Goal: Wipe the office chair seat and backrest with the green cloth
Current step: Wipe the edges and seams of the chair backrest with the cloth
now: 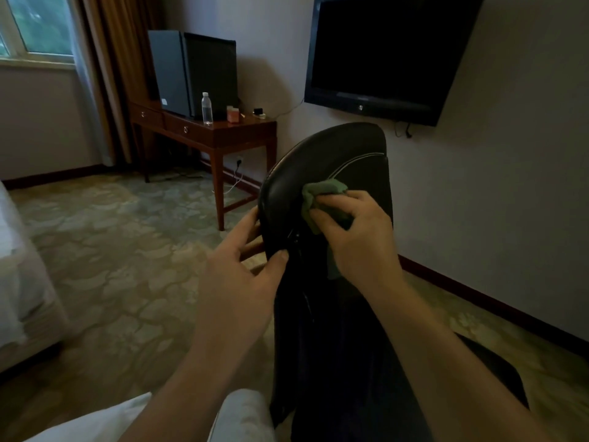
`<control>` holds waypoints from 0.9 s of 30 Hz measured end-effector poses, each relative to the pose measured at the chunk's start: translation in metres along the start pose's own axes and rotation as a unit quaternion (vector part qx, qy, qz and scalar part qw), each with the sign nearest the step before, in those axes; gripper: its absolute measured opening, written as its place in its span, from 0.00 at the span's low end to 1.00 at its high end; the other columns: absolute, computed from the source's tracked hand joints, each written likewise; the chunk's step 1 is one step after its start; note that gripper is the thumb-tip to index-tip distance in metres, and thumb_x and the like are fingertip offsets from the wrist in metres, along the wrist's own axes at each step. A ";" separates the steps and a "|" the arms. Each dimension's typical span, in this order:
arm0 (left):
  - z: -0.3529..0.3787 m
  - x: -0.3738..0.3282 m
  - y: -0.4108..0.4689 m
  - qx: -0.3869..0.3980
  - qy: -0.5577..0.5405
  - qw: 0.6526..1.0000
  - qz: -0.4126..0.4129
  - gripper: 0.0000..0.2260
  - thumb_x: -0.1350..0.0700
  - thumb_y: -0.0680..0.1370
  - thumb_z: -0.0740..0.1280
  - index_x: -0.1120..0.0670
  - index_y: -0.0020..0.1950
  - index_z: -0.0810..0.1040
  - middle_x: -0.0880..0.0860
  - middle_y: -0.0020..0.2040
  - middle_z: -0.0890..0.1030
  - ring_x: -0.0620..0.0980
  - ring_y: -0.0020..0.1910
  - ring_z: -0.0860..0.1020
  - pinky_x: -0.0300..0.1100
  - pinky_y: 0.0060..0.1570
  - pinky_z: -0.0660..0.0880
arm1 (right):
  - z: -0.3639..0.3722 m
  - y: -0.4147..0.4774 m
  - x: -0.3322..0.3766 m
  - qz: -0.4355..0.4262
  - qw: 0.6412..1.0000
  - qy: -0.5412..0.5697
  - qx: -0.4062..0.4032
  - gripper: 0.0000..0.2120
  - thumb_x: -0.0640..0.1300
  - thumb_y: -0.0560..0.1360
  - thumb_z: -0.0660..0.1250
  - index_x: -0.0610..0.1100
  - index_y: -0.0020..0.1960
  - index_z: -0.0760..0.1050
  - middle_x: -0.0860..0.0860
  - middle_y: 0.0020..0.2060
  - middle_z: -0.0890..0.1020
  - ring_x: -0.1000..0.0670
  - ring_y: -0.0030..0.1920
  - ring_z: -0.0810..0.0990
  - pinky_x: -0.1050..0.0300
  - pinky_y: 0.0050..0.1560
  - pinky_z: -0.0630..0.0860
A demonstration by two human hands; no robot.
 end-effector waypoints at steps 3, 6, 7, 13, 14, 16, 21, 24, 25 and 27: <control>-0.001 0.000 0.000 -0.006 0.027 1.000 0.010 0.24 0.64 0.77 0.72 0.45 0.69 0.77 0.40 0.58 0.79 0.32 0.54 0.78 0.23 0.43 0.74 | 0.000 -0.013 0.007 -0.059 0.998 -0.023 0.018 0.11 0.45 0.77 0.69 0.53 0.59 0.80 0.60 0.58 0.77 0.59 0.58 0.76 0.55 0.63 0.76; 0.000 0.002 0.001 0.000 0.044 0.999 0.010 0.26 0.65 0.76 0.73 0.46 0.71 0.76 0.41 0.58 0.78 0.32 0.53 0.78 0.23 0.43 0.75 | 0.003 -0.031 0.012 -0.129 0.991 -0.039 0.011 0.13 0.42 0.76 0.69 0.52 0.59 0.81 0.60 0.58 0.78 0.57 0.61 0.76 0.54 0.64 0.75; 0.001 0.002 0.000 0.003 0.045 0.999 0.007 0.28 0.65 0.75 0.73 0.45 0.71 0.76 0.41 0.58 0.77 0.32 0.54 0.78 0.24 0.44 0.75 | 0.003 -0.034 0.013 -0.143 0.989 -0.038 0.001 0.13 0.41 0.76 0.69 0.51 0.59 0.81 0.61 0.58 0.78 0.58 0.61 0.76 0.55 0.64 0.75; 0.005 0.000 -0.002 -0.002 0.034 0.999 0.013 0.31 0.68 0.74 0.74 0.36 0.66 0.73 0.40 0.56 0.77 0.34 0.55 0.79 0.26 0.45 0.77 | 0.006 -0.032 0.020 -0.103 0.995 0.002 -0.018 0.19 0.41 0.75 0.71 0.53 0.63 0.74 0.60 0.57 0.79 0.64 0.59 0.75 0.70 0.61 0.73; 0.005 0.001 -0.002 -0.002 0.029 1.000 0.011 0.31 0.68 0.74 0.73 0.36 0.66 0.73 0.40 0.56 0.77 0.34 0.55 0.79 0.27 0.45 0.77 | 0.008 -0.033 0.020 -0.100 0.995 0.010 -0.016 0.17 0.41 0.75 0.72 0.54 0.61 0.74 0.62 0.55 0.78 0.65 0.58 0.75 0.70 0.59 0.73; 0.004 0.001 -0.001 -0.001 0.020 1.000 0.008 0.31 0.67 0.74 0.74 0.36 0.65 0.74 0.41 0.56 0.78 0.35 0.54 0.80 0.28 0.47 0.78 | 0.008 -0.030 0.020 -0.114 0.993 0.001 -0.010 0.13 0.40 0.75 0.71 0.51 0.57 0.77 0.63 0.52 0.78 0.63 0.56 0.76 0.66 0.59 0.75; 0.003 0.000 0.002 -0.008 0.014 1.000 0.012 0.28 0.67 0.73 0.75 0.38 0.64 0.77 0.42 0.55 0.79 0.36 0.52 0.81 0.27 0.45 0.77 | 0.003 0.003 0.005 -0.080 0.996 -0.009 -0.042 0.11 0.42 0.75 0.71 0.55 0.53 0.77 0.59 0.58 0.76 0.64 0.55 0.75 0.70 0.60 0.72; 0.000 0.002 0.004 -0.006 0.019 1.000 0.011 0.31 0.68 0.73 0.75 0.34 0.62 0.74 0.41 0.54 0.79 0.34 0.52 0.80 0.24 0.44 0.75 | 0.006 0.009 -0.003 -0.047 0.998 0.017 -0.042 0.09 0.44 0.75 0.71 0.56 0.52 0.77 0.57 0.58 0.75 0.66 0.56 0.73 0.75 0.57 0.70; -0.001 0.002 0.005 -0.001 0.019 1.000 0.012 0.31 0.68 0.73 0.75 0.35 0.62 0.74 0.40 0.55 0.79 0.33 0.52 0.80 0.24 0.44 0.75 | 0.006 0.009 -0.006 -0.036 0.998 0.022 -0.038 0.09 0.45 0.75 0.72 0.57 0.52 0.77 0.57 0.58 0.75 0.65 0.56 0.74 0.74 0.57 0.71; -0.003 0.004 0.006 0.010 0.019 1.000 0.007 0.30 0.68 0.73 0.75 0.39 0.66 0.76 0.40 0.55 0.79 0.32 0.53 0.79 0.24 0.45 0.75 | 0.005 0.008 -0.008 0.000 0.998 0.051 -0.028 0.10 0.47 0.75 0.72 0.58 0.53 0.78 0.56 0.58 0.77 0.62 0.56 0.76 0.66 0.59 0.75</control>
Point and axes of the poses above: each hand's wrist, its own y-axis towards the middle knuckle, its own z-axis out of the palm, x = y × z, the point moved 3 cm from there along y, towards the middle knuckle
